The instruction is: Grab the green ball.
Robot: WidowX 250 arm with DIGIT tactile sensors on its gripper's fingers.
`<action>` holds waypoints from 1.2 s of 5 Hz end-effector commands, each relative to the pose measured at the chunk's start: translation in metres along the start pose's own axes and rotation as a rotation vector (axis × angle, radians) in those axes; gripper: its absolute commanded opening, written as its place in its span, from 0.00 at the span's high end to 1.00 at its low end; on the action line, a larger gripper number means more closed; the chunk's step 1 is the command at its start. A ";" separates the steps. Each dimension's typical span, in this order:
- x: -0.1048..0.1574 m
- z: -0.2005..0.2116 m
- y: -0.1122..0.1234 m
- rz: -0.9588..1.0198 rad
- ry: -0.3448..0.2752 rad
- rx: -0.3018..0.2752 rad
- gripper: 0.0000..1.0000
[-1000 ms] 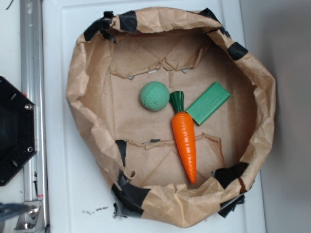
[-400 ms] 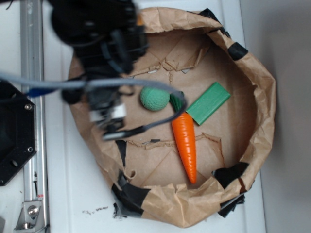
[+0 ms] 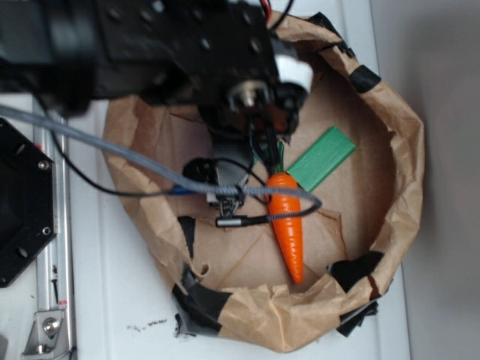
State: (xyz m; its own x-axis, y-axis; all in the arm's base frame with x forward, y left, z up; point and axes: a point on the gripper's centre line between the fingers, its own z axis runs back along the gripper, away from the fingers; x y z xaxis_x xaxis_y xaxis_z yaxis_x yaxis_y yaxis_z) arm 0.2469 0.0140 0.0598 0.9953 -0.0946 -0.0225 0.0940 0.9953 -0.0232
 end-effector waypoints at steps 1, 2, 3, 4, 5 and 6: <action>0.013 -0.036 -0.004 -0.099 0.036 0.063 0.14; 0.016 -0.033 0.007 -0.056 0.022 0.142 1.00; 0.013 -0.002 0.008 -0.037 -0.064 0.188 1.00; 0.004 0.048 0.007 0.029 -0.129 0.137 1.00; -0.009 0.096 0.006 0.096 -0.274 0.074 1.00; -0.019 0.122 0.007 0.260 -0.223 0.047 1.00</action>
State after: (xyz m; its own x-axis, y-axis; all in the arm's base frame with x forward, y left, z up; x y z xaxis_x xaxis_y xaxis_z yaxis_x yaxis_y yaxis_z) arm 0.2282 0.0182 0.1675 0.9786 0.1461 0.1452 -0.1468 0.9891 -0.0059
